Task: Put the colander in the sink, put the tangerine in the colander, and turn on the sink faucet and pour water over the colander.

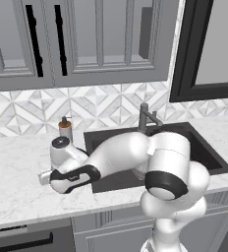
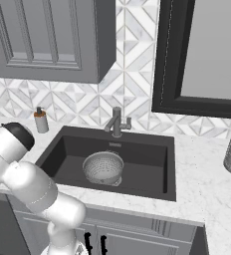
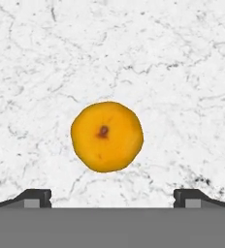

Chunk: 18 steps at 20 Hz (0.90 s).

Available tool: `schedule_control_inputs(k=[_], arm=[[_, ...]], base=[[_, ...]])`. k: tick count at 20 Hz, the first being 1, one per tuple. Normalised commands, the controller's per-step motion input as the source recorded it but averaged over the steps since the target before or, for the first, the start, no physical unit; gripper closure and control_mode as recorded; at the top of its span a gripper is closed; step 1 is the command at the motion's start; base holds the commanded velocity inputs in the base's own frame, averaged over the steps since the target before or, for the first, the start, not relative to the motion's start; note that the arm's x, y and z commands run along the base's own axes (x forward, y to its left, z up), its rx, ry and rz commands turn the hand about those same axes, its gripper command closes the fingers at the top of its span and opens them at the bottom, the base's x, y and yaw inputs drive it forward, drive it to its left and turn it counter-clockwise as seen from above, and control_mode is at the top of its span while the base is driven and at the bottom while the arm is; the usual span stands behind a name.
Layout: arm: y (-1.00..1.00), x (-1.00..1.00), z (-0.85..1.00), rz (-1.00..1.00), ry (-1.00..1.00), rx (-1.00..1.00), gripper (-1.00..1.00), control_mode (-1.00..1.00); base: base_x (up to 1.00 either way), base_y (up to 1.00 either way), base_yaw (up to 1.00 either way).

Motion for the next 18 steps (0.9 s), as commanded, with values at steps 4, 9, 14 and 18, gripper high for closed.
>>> schedule_control_inputs(k=[4,9,14,18], arm=[[0.05,0.41,-0.11,0.01,0.0,0.02,-1.0,-1.0],[0.1,0.2,-0.15,0.02,0.0,0.0,-1.0,-1.0],[0.18,0.0,-0.21,0.01,0.0,0.0,-1.0,-1.0],[0.14,0.0,-0.21,0.0,0.0,0.0,-1.0,-1.0]], base=[[0.0,0.0,0.0],[0.0,0.0,0.0],[0.0,0.0,0.0],[0.0,0.0,0.0]])
